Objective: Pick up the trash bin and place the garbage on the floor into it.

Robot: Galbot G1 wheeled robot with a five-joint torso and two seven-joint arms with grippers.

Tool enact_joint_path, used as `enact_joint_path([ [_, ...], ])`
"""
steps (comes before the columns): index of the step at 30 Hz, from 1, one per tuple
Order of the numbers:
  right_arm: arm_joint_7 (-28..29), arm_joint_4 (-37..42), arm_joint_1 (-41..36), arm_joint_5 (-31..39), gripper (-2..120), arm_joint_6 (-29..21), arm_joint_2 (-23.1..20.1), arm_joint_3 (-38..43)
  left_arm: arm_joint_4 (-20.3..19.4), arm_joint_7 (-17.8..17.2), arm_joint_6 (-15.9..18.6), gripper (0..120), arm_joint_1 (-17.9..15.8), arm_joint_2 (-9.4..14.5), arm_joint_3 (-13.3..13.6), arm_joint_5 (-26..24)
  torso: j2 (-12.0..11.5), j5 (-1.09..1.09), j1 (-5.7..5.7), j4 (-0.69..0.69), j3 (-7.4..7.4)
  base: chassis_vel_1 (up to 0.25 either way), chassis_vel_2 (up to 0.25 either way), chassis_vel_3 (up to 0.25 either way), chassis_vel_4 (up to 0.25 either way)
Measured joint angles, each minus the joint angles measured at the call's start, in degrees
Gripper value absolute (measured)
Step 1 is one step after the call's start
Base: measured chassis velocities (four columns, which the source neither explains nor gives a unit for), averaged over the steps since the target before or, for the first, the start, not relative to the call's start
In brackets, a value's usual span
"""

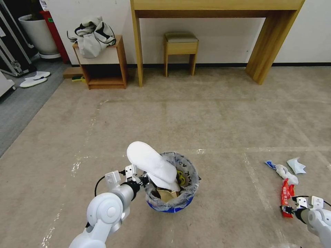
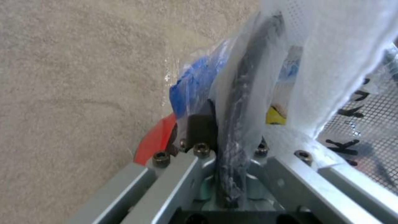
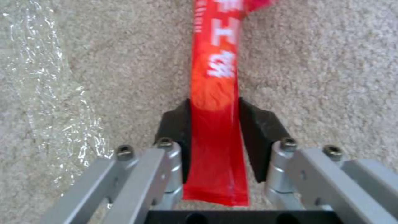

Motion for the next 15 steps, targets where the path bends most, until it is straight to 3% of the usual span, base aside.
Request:
enact_joint_path([
  [5,-0.09,0.04,-0.15,0.02,16,0.13,0.00,0.19,-0.62,-0.06,0.00,1,0.61,-0.11,-0.09,0.29,0.00,0.00,0.00,-0.02,0.00,0.000,0.000,0.000,0.000],
  [7,0.20,0.26,-0.49,-0.05,12,0.16,-0.15,0.57,-0.74,-0.07,-0.01,1,0.78,-0.16,-0.19,0.45,0.00,-0.01,0.00,-0.08,0.02,0.000,0.000,0.000,0.000],
  [8,0.57,0.44,-0.85,-0.14,8,0.15,-0.19,0.85,-0.76,-0.11,-0.01,1,0.92,-0.23,-0.22,0.65,-0.01,-0.06,0.00,-0.21,0.02,0.000,0.000,0.000,0.000],
  [9,0.74,1.01,-1.24,-0.15,1,0.12,-0.27,1.14,-0.85,-0.11,-0.01,1,1.05,-0.42,-0.07,0.78,-0.01,-0.03,0.01,-0.22,0.02,-0.049,-0.052,-0.024,-0.014],
  [13,1.05,2.57,-2.27,-0.02,0,0.09,-0.55,1.91,-1.02,-0.08,-0.01,1,1.15,-0.78,0.04,1.10,0.00,-0.04,0.01,-0.20,0.02,0.000,0.000,0.000,0.000],
  [15,1.25,3.59,-2.77,0.30,0,0.20,-0.68,2.53,-1.10,-0.09,0.00,1,1.22,-0.82,0.07,1.32,0.00,-0.04,0.00,-0.05,0.02,0.000,0.000,0.000,0.000],
])
